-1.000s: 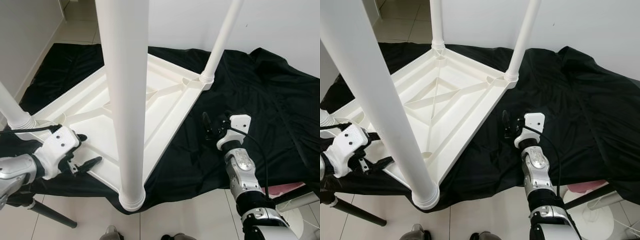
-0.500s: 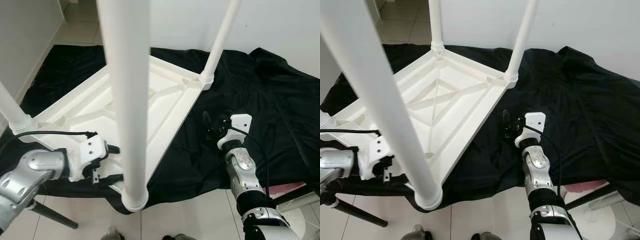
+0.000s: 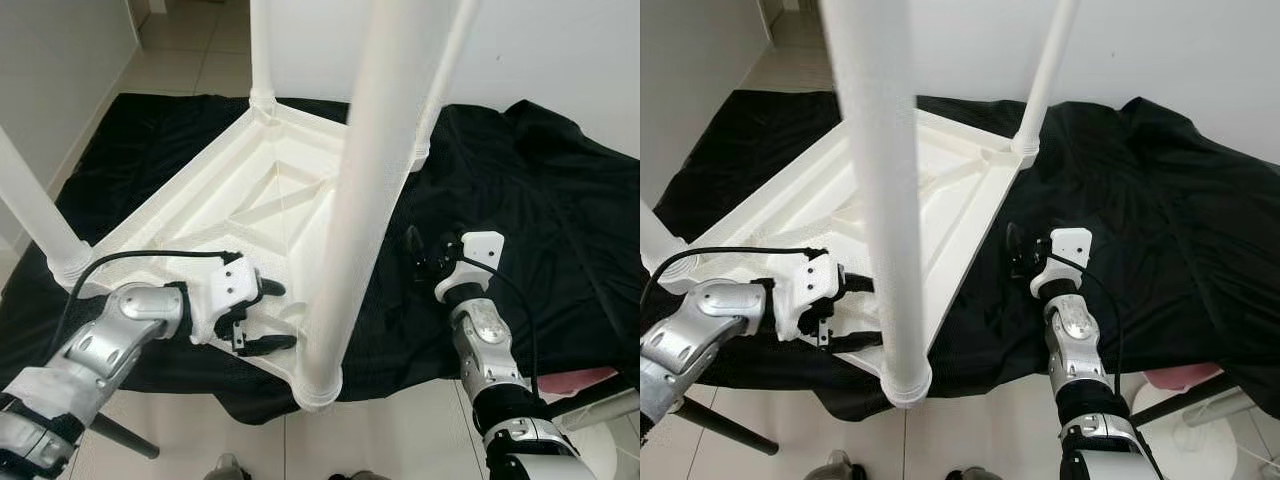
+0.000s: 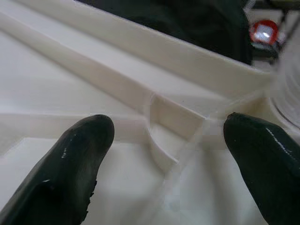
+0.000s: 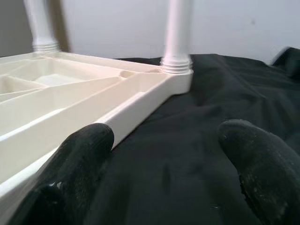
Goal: Building children table
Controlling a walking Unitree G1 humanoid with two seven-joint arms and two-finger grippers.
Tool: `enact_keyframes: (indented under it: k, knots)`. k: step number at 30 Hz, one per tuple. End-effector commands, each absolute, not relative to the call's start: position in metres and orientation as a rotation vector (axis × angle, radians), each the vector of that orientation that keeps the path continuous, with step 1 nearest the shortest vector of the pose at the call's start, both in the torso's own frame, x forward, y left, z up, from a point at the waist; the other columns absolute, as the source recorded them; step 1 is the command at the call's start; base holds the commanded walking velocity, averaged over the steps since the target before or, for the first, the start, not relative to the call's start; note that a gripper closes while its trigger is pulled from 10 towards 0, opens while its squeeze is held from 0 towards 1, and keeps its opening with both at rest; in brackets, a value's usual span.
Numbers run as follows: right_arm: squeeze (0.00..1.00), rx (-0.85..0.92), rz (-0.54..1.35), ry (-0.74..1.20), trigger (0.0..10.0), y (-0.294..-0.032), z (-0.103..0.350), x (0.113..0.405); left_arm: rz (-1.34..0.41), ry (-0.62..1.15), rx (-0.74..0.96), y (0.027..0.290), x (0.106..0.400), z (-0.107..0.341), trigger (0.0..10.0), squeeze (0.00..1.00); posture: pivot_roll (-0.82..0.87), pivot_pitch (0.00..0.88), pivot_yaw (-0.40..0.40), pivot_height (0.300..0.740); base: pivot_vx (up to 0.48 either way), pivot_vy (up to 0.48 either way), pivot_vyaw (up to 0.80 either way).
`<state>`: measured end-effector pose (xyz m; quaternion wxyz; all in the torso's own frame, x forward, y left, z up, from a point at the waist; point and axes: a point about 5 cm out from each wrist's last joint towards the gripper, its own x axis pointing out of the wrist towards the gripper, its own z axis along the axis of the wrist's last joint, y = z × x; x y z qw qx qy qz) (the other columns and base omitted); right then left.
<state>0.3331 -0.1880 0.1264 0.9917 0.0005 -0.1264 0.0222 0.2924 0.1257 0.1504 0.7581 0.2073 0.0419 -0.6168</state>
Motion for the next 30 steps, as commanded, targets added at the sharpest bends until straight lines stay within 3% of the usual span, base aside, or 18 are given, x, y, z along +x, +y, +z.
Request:
enact_keyframes:
  k: [1,6,16,21,30]
  knots:
    - [0.00,0.002,0.043,-0.248,10.0,-0.186,0.123,0.332,-1.266,0.046,0.462,0.119,0.298,0.152,10.0,0.00,0.04,0.061,-0.028,0.740,0.000,0.000,0.00]
    - [0.00,0.011,0.035,-0.248,10.0,-0.185,0.122,0.331,-1.261,0.052,0.420,0.122,0.297,0.151,10.0,0.00,0.04,0.059,-0.022,0.740,0.000,0.000,0.00]
    - [0.00,0.015,0.033,-0.243,10.0,-0.184,0.121,0.331,-1.326,0.141,0.337,0.166,0.293,0.163,10.0,0.00,0.05,0.057,-0.021,0.740,0.000,0.000,0.00]
    - [0.00,0.012,0.039,-0.241,10.0,-0.183,0.121,0.332,-1.335,0.230,0.425,0.194,0.288,0.162,10.0,0.00,0.05,0.061,-0.025,0.740,0.000,0.000,0.00]
    - [0.00,0.011,0.034,-0.238,10.0,-0.184,0.120,0.332,-1.389,0.307,0.499,0.199,0.276,0.150,10.0,0.00,0.06,0.063,-0.021,0.740,0.000,0.000,0.00]
